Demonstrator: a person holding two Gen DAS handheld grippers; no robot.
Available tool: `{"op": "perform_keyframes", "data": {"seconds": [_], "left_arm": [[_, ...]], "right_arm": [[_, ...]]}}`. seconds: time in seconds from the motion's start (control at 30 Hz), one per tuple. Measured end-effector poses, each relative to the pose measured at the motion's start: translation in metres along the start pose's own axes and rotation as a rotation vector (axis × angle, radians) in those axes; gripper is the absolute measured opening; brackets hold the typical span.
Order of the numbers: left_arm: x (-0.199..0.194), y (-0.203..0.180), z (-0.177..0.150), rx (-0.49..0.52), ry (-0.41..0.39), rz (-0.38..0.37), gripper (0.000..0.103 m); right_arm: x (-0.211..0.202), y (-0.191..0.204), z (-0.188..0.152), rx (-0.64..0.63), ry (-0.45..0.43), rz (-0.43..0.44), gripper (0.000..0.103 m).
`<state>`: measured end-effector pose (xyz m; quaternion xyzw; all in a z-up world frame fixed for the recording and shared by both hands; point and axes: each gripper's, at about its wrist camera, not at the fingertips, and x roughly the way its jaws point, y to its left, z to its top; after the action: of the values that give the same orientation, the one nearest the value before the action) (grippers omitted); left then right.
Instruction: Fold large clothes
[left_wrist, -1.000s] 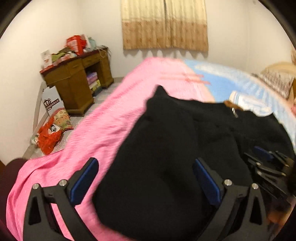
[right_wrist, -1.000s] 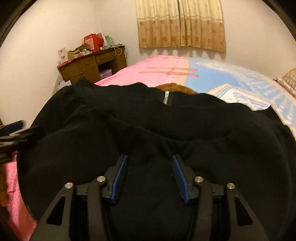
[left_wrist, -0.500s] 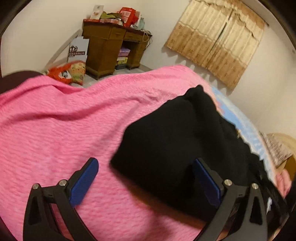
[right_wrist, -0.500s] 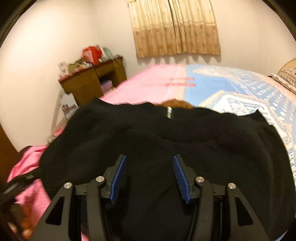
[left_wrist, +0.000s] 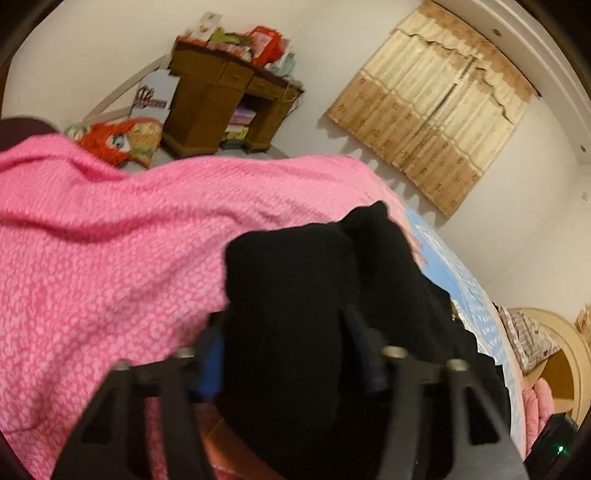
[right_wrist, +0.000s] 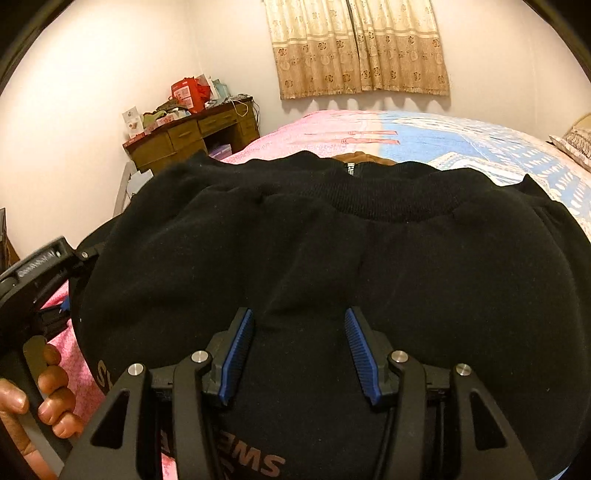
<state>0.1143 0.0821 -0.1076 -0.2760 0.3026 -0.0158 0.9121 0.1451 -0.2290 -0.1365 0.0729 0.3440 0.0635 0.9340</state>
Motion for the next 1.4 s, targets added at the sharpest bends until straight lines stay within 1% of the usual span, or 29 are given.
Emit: {"op": "perform_keyframes", "data": {"seconds": [0.03, 0.07, 0.1, 0.13, 0.23, 0.27, 0.3, 0.4, 0.47, 0.5, 0.57, 0.6, 0.7, 0.73, 0.8, 0.83, 0.87, 0.9, 0.93, 0.97, 1.0, 1.03, 1.07, 1.2, 1.27, 1.3, 1.33, 1.37, 1.4], "left_arm": [[-0.003, -0.002, 0.002, 0.011, -0.009, -0.015, 0.038], [-0.006, -0.006, 0.004, 0.029, -0.018, -0.03, 0.03], [-0.01, -0.013, 0.008, 0.059, -0.03, -0.046, 0.025], [-0.016, -0.025, 0.011, 0.105, -0.043, -0.053, 0.024], [-0.03, -0.062, 0.015, 0.241, -0.084, -0.071, 0.019], [-0.038, -0.079, 0.016, 0.294, -0.103, -0.092, 0.018], [-0.043, -0.092, 0.015, 0.334, -0.117, -0.117, 0.017], [-0.059, -0.136, 0.004, 0.479, -0.139, -0.174, 0.016], [-0.07, -0.176, -0.015, 0.598, -0.14, -0.23, 0.016], [-0.074, -0.183, -0.022, 0.626, -0.137, -0.251, 0.016], [-0.082, -0.216, -0.049, 0.732, -0.131, -0.315, 0.016], [-0.082, -0.224, -0.057, 0.765, -0.131, -0.328, 0.016], [-0.077, -0.254, -0.1, 0.895, -0.083, -0.385, 0.016], [-0.073, -0.26, -0.115, 0.935, -0.067, -0.392, 0.016], [-0.068, -0.262, -0.139, 0.992, -0.036, -0.408, 0.016], [-0.067, -0.26, -0.145, 1.007, -0.034, -0.413, 0.016], [-0.065, -0.259, -0.15, 1.024, -0.038, -0.413, 0.016], [-0.066, -0.255, -0.156, 1.045, -0.049, -0.411, 0.016], [-0.067, -0.253, -0.156, 1.049, -0.053, -0.411, 0.016], [-0.068, -0.249, -0.154, 1.043, -0.056, -0.419, 0.016], [-0.07, -0.245, -0.149, 1.034, -0.058, -0.429, 0.016], [-0.071, -0.243, -0.146, 1.029, -0.058, -0.436, 0.016], [-0.071, -0.242, -0.144, 1.026, -0.06, -0.441, 0.016], [-0.072, -0.242, -0.147, 1.041, -0.065, -0.454, 0.016], [-0.071, -0.25, -0.154, 1.07, -0.073, -0.441, 0.016], [-0.065, -0.255, -0.158, 1.076, -0.071, -0.436, 0.016], [-0.064, -0.256, -0.157, 1.075, -0.069, -0.429, 0.016], [-0.062, -0.256, -0.157, 1.071, -0.07, -0.427, 0.016], [-0.063, -0.257, -0.154, 1.067, -0.07, -0.434, 0.016]], "right_arm": [[0.0, -0.002, 0.0, 0.007, -0.002, 0.009, 0.054], [-0.002, -0.002, -0.002, 0.014, -0.003, 0.017, 0.054], [-0.002, -0.003, -0.002, 0.023, -0.004, 0.029, 0.054], [-0.002, -0.003, -0.002, 0.032, -0.003, 0.041, 0.054], [-0.013, -0.014, 0.003, 0.097, -0.001, 0.128, 0.054], [-0.021, -0.024, 0.006, 0.152, -0.01, 0.182, 0.054], [-0.029, -0.034, 0.008, 0.201, -0.026, 0.211, 0.054], [-0.06, -0.071, 0.015, 0.299, -0.089, 0.218, 0.054], [-0.081, -0.097, 0.018, 0.327, -0.118, 0.201, 0.054], [-0.089, -0.109, 0.018, 0.338, -0.124, 0.19, 0.054], [-0.106, -0.14, 0.016, 0.374, -0.134, 0.166, 0.054], [-0.113, -0.154, 0.013, 0.39, -0.136, 0.152, 0.054], [-0.133, -0.194, 0.002, 0.437, -0.151, 0.103, 0.054], [-0.139, -0.206, -0.002, 0.458, -0.156, 0.105, 0.054], [-0.145, -0.227, -0.009, 0.524, -0.162, 0.179, 0.054], [-0.143, -0.232, -0.008, 0.543, -0.154, 0.229, 0.058], [-0.143, -0.235, -0.008, 0.55, -0.147, 0.263, 0.07], [-0.138, -0.236, -0.003, 0.555, -0.135, 0.325, 0.078], [-0.133, -0.234, 0.002, 0.558, -0.12, 0.384, 0.094], [-0.121, -0.231, 0.011, 0.561, -0.091, 0.47, 0.098], [-0.108, -0.225, 0.021, 0.555, -0.054, 0.542, 0.098], [-0.096, -0.219, 0.03, 0.541, -0.012, 0.579, 0.098], [-0.086, -0.214, 0.038, 0.523, 0.017, 0.588, 0.098], [-0.028, -0.174, 0.087, 0.322, 0.201, 0.609, 0.098], [0.0, -0.15, 0.107, 0.205, 0.294, 0.584, 0.099], [0.007, -0.139, 0.113, 0.155, 0.319, 0.581, 0.099], [0.012, -0.127, 0.12, 0.09, 0.321, 0.578, 0.099], [0.011, -0.12, 0.121, 0.05, 0.302, 0.564, 0.096], [0.008, -0.113, 0.123, 0.002, 0.278, 0.545, 0.089]]}}
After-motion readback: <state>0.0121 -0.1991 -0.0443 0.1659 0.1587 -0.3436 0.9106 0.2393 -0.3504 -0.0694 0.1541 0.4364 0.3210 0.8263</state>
